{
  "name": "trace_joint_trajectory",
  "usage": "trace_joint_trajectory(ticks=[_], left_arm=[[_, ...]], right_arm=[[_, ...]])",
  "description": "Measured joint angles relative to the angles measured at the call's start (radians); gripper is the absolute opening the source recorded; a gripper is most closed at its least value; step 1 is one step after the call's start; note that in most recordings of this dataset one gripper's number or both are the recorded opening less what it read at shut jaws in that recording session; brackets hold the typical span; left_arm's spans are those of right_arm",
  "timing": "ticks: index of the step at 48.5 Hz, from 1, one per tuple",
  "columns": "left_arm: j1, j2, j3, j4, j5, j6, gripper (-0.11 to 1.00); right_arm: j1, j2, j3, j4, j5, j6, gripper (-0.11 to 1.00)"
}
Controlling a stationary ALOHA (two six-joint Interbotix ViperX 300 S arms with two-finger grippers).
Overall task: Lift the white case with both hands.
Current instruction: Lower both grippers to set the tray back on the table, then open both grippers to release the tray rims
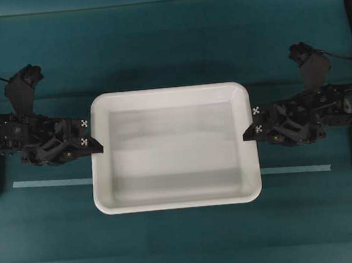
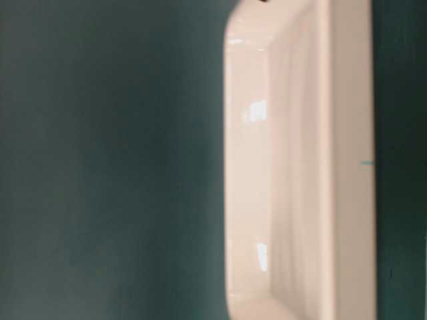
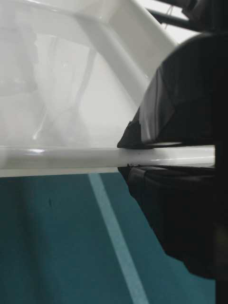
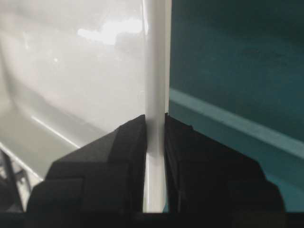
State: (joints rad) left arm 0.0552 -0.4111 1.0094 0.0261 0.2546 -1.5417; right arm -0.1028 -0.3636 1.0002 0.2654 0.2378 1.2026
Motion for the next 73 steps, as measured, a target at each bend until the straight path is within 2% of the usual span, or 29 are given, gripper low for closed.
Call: trace_joint_trajectory(ticks=[16, 39, 64, 69, 73], left_arm=[[0.002, 0.15, 0.043, 0.0, -0.163, 0.002, 0.04], [0.005, 0.244, 0.043, 0.0, -0.189, 0.002, 0.04], [0.005, 0.262, 0.043, 0.0, -0.216, 0.014, 0.04], [0.005, 0.264, 0.055, 0.0, -0.258, 0.037, 0.04], [0.005, 0.268, 0.061, 0.0, -0.281, 0.058, 0.04]], right_arm=[[0.014, 0.091, 0.034, 0.0, -0.067, 0.0, 0.11], [0.037, 0.233, 0.046, 0.002, -0.166, 0.0, 0.11], [0.035, 0.235, 0.046, 0.006, -0.166, 0.0, 0.11], [0.037, 0.235, 0.044, 0.008, -0.166, 0.0, 0.11], [0.037, 0.233, 0.044, 0.011, -0.166, 0.0, 0.15]])
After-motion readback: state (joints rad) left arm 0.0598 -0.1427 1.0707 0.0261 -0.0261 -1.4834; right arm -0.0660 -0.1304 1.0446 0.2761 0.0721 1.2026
